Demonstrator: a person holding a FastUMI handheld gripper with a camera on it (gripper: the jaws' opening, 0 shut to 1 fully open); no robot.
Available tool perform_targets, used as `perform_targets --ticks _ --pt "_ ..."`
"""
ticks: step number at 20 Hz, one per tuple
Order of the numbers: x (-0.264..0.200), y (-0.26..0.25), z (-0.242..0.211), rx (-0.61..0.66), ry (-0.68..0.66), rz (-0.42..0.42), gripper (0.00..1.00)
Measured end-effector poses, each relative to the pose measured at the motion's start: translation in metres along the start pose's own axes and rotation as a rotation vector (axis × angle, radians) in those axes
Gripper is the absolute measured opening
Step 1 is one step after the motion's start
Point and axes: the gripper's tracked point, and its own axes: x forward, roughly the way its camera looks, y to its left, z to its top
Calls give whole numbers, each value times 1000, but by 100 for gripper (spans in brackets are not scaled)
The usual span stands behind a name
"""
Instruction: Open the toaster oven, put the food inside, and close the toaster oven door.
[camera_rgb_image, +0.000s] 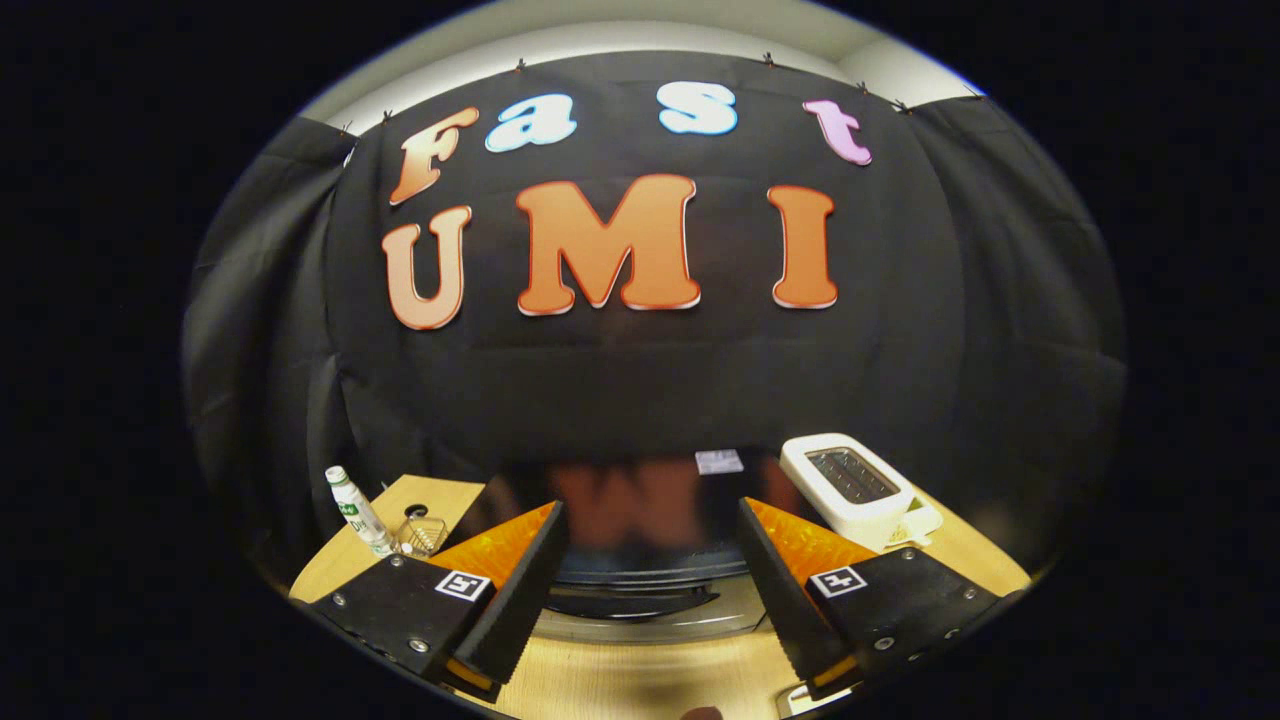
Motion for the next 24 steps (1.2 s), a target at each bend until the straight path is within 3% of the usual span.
perform_targets --ticks 6,12,24 --pt "23 15 -35 -14 86 18 100" --pt "13 16 -48 -41 114 19 100" --pt "-44 11 -78 -33 165 29 100"
